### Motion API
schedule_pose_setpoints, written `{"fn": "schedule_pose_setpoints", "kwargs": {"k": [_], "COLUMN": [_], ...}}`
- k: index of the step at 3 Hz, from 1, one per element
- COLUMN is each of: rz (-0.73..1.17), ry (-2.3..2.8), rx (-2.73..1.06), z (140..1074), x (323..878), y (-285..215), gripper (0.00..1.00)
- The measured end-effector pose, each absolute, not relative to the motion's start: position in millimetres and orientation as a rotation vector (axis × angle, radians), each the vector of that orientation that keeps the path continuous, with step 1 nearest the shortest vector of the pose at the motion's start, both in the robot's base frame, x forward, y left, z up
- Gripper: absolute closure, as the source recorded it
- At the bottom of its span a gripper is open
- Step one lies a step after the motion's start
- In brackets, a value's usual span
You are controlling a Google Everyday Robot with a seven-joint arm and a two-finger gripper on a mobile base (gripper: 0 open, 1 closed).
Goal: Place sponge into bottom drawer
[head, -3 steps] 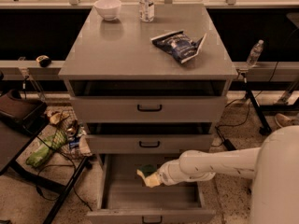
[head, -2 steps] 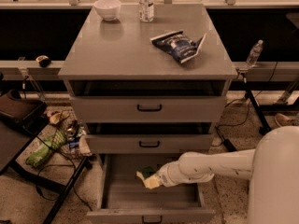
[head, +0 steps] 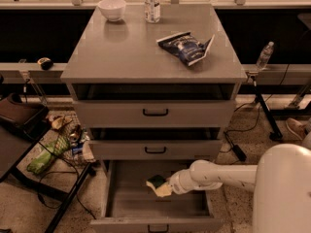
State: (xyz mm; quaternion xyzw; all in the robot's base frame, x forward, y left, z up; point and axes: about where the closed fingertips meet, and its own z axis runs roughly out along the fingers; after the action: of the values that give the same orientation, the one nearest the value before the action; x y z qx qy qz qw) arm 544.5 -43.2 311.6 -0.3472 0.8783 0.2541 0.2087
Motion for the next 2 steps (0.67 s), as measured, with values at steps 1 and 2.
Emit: {"fn": "schedule_pose_setpoints", "kwargs": {"k": [1,2], "rz": [0.783,0.862], "ry": [2.441,2.441], "rx": [-1.056,-1.069], "z": [249,198], "x": [538,544], "y": [-58,-65], "gripper": [1.0,1.0]}}
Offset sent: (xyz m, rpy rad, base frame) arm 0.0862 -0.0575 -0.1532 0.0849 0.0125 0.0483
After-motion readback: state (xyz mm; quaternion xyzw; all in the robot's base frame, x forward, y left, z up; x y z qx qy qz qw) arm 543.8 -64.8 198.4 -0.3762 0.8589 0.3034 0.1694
